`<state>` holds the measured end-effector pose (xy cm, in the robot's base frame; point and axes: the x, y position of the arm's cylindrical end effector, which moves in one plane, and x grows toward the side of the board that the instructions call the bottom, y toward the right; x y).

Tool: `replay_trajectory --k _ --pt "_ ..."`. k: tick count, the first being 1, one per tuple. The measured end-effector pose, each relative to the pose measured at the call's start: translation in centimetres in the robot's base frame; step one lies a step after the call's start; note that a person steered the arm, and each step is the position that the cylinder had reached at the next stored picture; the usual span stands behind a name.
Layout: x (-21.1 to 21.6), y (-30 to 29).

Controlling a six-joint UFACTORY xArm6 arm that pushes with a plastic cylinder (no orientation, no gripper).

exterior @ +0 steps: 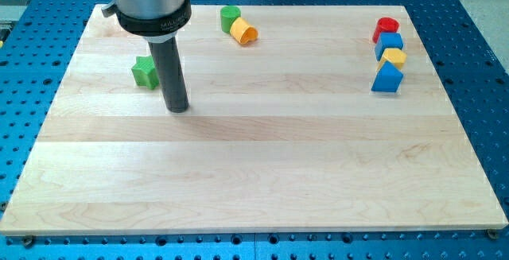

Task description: Move the green star diagonally right to the red star

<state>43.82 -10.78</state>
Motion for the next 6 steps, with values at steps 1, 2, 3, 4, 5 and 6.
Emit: replay_trajectory --k 1,2,3,4,5,6 --pt "-1.7 1.0" --pt "-2.6 -3.6" --pt "1.2 -9.5" --pt "-4.1 -5.3" --pt "-7.5 4.6" --pt "-4.1 0.5"
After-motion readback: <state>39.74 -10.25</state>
